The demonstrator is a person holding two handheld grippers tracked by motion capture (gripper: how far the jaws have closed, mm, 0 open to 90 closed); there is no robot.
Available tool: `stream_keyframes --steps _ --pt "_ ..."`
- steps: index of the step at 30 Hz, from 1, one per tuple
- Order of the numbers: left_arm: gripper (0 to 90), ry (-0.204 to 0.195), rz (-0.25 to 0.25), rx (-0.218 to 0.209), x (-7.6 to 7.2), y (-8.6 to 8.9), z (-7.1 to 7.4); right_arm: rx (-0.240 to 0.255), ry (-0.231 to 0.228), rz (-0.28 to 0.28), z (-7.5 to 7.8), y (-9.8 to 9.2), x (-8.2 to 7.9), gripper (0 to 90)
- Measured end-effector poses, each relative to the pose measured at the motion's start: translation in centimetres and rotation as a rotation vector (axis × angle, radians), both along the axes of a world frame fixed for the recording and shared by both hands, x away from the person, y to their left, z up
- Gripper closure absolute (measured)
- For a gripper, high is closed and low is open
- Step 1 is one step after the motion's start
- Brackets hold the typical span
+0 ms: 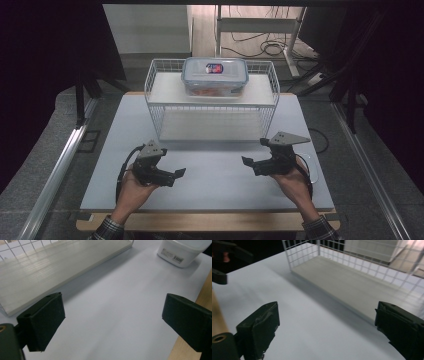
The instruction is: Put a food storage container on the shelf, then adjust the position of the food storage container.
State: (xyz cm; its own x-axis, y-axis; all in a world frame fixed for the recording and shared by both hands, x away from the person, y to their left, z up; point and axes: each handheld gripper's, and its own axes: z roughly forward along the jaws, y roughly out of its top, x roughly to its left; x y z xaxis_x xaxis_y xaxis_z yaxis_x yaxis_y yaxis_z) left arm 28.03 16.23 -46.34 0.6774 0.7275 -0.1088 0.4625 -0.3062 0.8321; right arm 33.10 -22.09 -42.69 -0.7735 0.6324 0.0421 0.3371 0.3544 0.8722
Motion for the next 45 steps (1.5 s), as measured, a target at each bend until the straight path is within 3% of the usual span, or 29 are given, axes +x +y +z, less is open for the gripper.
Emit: stream_keyframes --steps 4,7,12,19,22,26,30,32,33,35,41,45 --pt "2.1 -0.026 0.014 -0.034 -1.0 0.3 -1.0 0.017 0.014 0.016 -1.0 0.1 -0.9 4.7" --pt "1.8 -0.056 0.027 -0.015 -1.7 0.5 -1.9 0.005 0.015 0.023 -2.0 0.2 -1.7 4.6" --pt "1.7 -0.067 0.049 0.028 -2.0 0.8 -3.1 -0.040 0.030 0.017 -3.6 0.3 -2.0 4.1" --pt "1.2 -0.066 0.055 0.017 -1.9 1.0 -3.8 -0.108 0.057 -0.047 -4.4 -0.2 -1.4 2.3" --pt "2.0 -0.103 0.041 0.001 -2.1 1.1 -3.8 -0.089 0.093 -0.066 -4.6 -0.9 -1.2 2.0" --pt "2.1 -0.108 0.044 0.034 -2.0 1.0 -4.1 -0.087 0.134 -0.096 -4.5 -1.7 -1.0 2.3" --pt "2.2 -0.088 0.041 0.053 -1.9 0.8 -4.4 -0.085 0.144 -0.159 -4.0 -2.9 -1.0 19.1" --pt "2.3 -0.090 0.035 0.046 -1.9 0.8 -4.4 -0.086 0.147 -0.172 -3.8 -3.7 -1.1 36.1" --pt "2.3 -0.089 0.028 0.034 -1.9 0.9 -4.4 -0.093 0.151 -0.175 -3.7 -4.0 -1.1 39.9" --pt "2.3 -0.089 0.023 0.025 -1.9 1.0 -4.4 -0.128 0.135 -0.189 -3.7 -4.8 -1.3 53.7" --pt "2.4 -0.060 0.014 0.050 -1.6 0.9 -4.9 -0.207 0.067 -0.250 -3.3 -8.0 -1.4 77.1" --pt "2.4 -0.052 0.013 0.064 -1.5 0.8 -5.0 -0.201 0.061 -0.325 -2.9 -10.6 -1.0 89.5"
